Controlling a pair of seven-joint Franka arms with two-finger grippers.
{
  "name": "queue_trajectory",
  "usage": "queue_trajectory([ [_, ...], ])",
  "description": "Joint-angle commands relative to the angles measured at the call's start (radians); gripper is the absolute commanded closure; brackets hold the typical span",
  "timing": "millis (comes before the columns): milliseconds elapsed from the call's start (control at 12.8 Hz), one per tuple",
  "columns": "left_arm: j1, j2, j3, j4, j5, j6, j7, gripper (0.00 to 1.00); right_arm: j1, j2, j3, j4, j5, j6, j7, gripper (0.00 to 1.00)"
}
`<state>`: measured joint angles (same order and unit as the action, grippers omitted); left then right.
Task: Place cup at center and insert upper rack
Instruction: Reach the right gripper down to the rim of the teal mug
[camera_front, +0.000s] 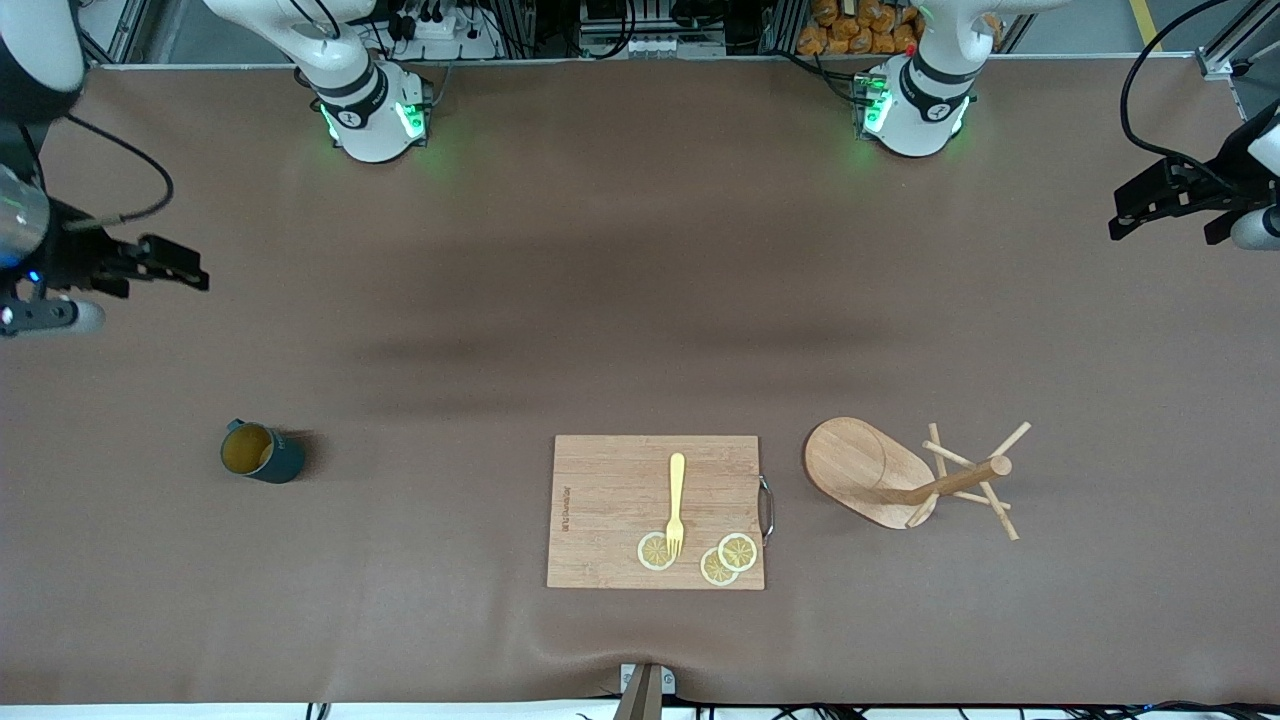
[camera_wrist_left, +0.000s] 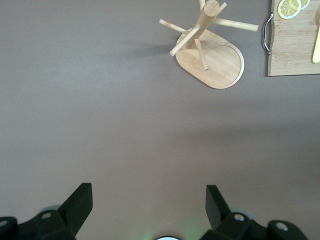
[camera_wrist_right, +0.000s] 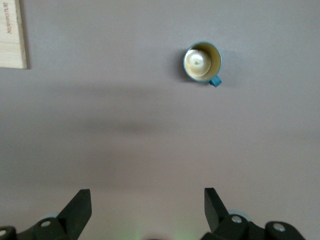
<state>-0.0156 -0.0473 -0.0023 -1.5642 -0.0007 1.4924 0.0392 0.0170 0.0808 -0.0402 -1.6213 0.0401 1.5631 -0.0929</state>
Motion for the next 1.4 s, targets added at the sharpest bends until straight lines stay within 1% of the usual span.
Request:
queue_trajectory([
  [0,0.003,0.007,-0.002,0.015,0.008,-0.015,0.019,0.00,-0.025,0.023,0.016,-0.099,0.006,0.141,-0.002,0.00],
  [156,0.003,0.007,-0.002,0.012,0.008,-0.015,0.018,0.00,-0.025,0.065,0.016,-0.146,0.004,0.236,-0.005,0.00],
  [624,0.003,0.020,-0.002,0.012,0.010,-0.015,0.016,0.00,-0.043,0.238,0.016,-0.149,0.003,0.432,-0.115,0.00],
  [780,0.003,0.020,-0.002,0.012,0.010,-0.014,0.016,0.00,-0.058,0.299,0.016,-0.149,0.003,0.529,-0.183,0.00],
  [1169,0.003,0.026,-0.002,0.012,0.010,-0.014,0.016,0.00,-0.069,0.394,0.016,-0.149,0.004,0.640,-0.185,0.00],
  [1325,0.005,0.026,-0.002,0.012,0.010,-0.014,0.016,0.00,-0.068,0.410,0.016,-0.149,0.004,0.644,-0.182,0.00],
])
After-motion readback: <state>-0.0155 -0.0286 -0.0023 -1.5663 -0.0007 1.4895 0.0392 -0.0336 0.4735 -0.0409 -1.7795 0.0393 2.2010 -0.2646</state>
